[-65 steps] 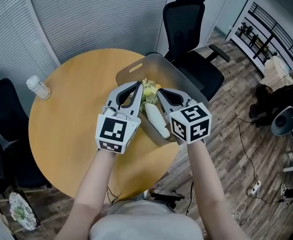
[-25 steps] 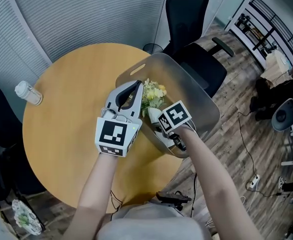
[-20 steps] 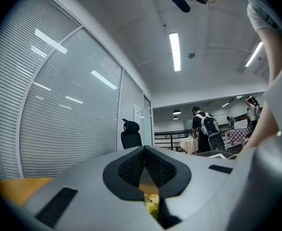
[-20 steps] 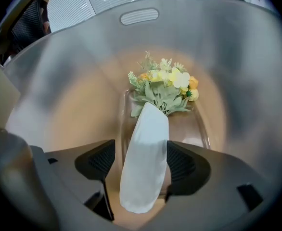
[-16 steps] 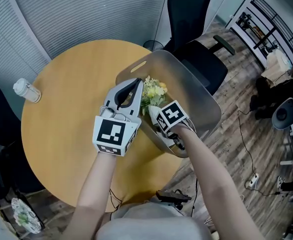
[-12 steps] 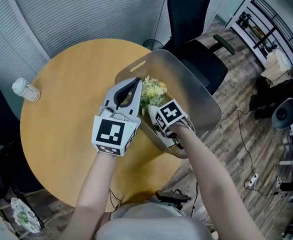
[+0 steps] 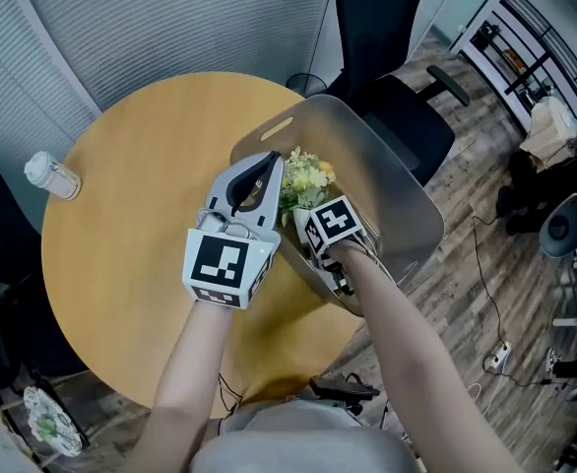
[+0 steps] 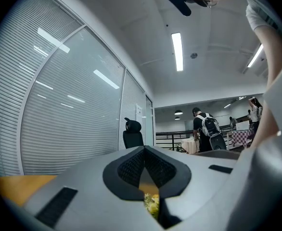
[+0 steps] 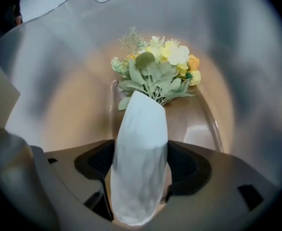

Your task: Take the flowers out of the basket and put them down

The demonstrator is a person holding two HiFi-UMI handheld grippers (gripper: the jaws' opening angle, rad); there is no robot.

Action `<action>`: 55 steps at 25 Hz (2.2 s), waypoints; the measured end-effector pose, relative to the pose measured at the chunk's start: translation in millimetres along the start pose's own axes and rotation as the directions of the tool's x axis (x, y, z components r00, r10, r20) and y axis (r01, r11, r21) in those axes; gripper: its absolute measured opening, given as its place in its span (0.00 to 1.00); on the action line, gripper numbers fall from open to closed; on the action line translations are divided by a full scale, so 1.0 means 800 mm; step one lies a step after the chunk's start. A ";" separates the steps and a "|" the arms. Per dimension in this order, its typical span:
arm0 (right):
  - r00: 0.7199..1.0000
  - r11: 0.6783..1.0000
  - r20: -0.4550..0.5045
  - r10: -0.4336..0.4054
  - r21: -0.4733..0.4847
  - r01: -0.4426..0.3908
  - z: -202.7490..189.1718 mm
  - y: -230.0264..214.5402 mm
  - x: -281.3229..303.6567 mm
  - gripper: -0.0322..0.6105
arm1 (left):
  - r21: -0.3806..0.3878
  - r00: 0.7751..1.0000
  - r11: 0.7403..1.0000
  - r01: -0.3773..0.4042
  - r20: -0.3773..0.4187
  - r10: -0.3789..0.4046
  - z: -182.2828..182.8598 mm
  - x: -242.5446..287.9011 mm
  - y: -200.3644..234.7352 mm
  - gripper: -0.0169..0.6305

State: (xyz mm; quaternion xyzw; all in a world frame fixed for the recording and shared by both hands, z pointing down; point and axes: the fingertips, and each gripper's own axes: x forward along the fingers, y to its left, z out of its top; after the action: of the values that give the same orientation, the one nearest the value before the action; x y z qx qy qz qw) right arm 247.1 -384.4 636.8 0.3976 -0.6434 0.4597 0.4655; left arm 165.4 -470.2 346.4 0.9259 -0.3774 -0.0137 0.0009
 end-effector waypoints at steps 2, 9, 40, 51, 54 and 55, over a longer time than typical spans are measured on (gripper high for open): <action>1.000 1.000 0.005 0.003 0.005 -0.003 0.002 0.001 0.004 0.61 | -0.004 1.000 1.000 -0.003 0.000 0.003 -0.002 0.001 0.003 0.03; 0.996 0.996 0.075 0.048 0.066 -0.053 0.008 0.000 0.015 0.64 | -0.005 1.000 1.000 -0.006 -0.011 0.006 -0.008 0.000 0.005 0.03; 0.941 0.991 0.336 0.043 0.106 -0.083 0.048 -0.010 -0.036 0.64 | 0.028 1.000 1.000 -0.011 -0.009 0.012 0.000 -0.014 0.007 0.03; 0.900 0.994 0.434 0.030 0.082 -0.073 0.054 -0.001 -0.075 0.64 | 0.058 1.000 0.998 -0.005 0.016 0.004 0.028 -0.023 -0.010 0.03; 0.881 0.995 0.472 0.025 0.075 -0.068 0.059 0.001 -0.089 0.64 | 0.068 1.000 0.998 -0.002 0.024 0.000 0.038 -0.027 -0.016 0.03; 0.874 0.995 0.486 0.024 0.073 -0.068 0.062 0.002 -0.094 0.64 | 0.072 1.000 0.997 0.000 0.027 -0.002 0.041 -0.027 -0.018 0.03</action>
State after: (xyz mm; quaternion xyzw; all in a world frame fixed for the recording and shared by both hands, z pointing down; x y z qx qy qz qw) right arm 252.5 -425.3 556.9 0.5045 -0.7278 0.3843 0.2610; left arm 158.8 -444.5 313.9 0.9252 -0.3773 -0.0126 -0.0378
